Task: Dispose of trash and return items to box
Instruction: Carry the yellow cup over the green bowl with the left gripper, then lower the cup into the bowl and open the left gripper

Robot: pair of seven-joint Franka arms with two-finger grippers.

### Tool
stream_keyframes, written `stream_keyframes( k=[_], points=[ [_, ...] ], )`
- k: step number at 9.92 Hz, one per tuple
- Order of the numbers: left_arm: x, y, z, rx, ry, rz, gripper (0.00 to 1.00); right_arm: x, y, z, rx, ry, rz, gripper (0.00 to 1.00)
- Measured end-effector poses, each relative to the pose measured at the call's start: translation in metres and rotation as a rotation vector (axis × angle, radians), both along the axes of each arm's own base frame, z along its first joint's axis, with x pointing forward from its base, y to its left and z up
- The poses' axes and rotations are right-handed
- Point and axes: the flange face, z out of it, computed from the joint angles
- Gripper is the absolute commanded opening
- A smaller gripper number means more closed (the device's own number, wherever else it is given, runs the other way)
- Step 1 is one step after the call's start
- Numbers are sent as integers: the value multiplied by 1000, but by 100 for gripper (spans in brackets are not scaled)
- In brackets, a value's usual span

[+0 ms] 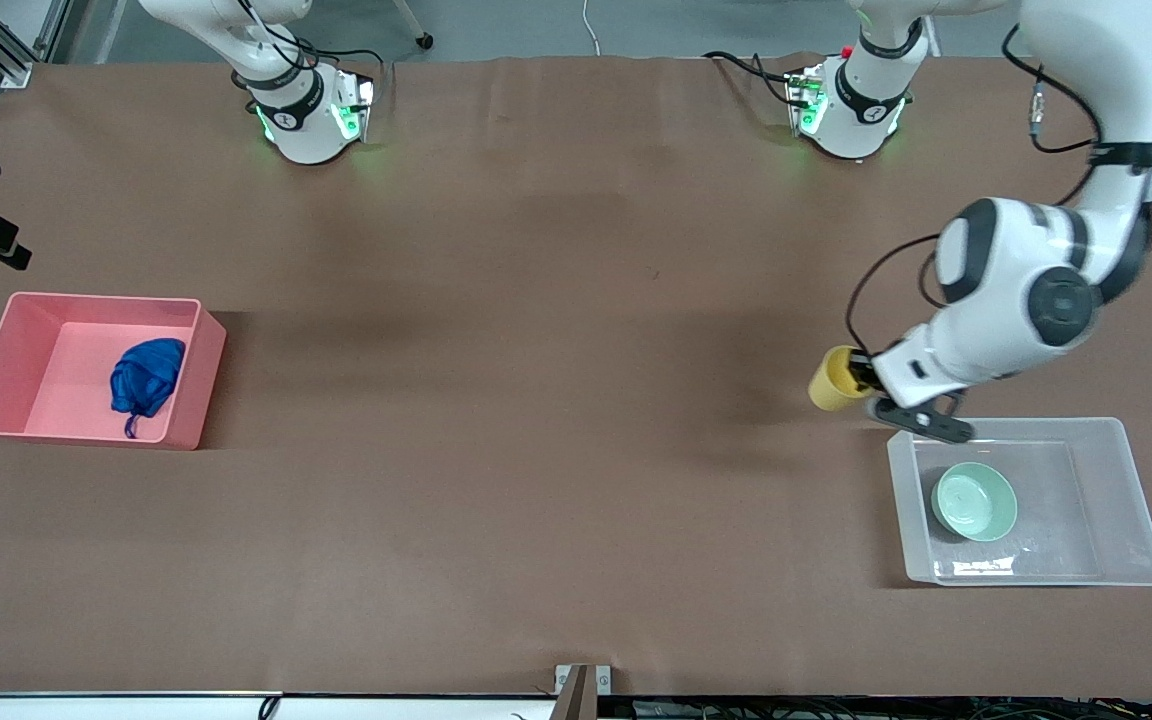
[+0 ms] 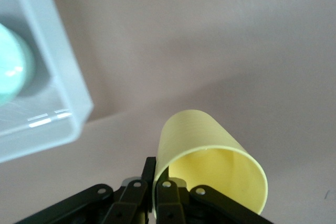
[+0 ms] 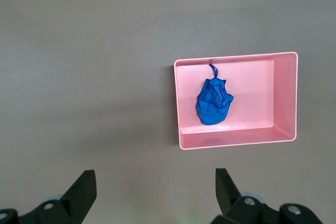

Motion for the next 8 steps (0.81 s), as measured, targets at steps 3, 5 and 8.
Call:
stream_keyframes(
  k=[3,5,8],
  points=[
    [61,73,33,26,-104,86,0,0,-1,0,0,-1,-2,100],
    [84,118,9,63,-102,103,0,0,-1,0,0,-2,-2,100],
    [102,171,-51,120,-59,84,0,1,-2,1,-1,-10,-3,100]
  ],
)
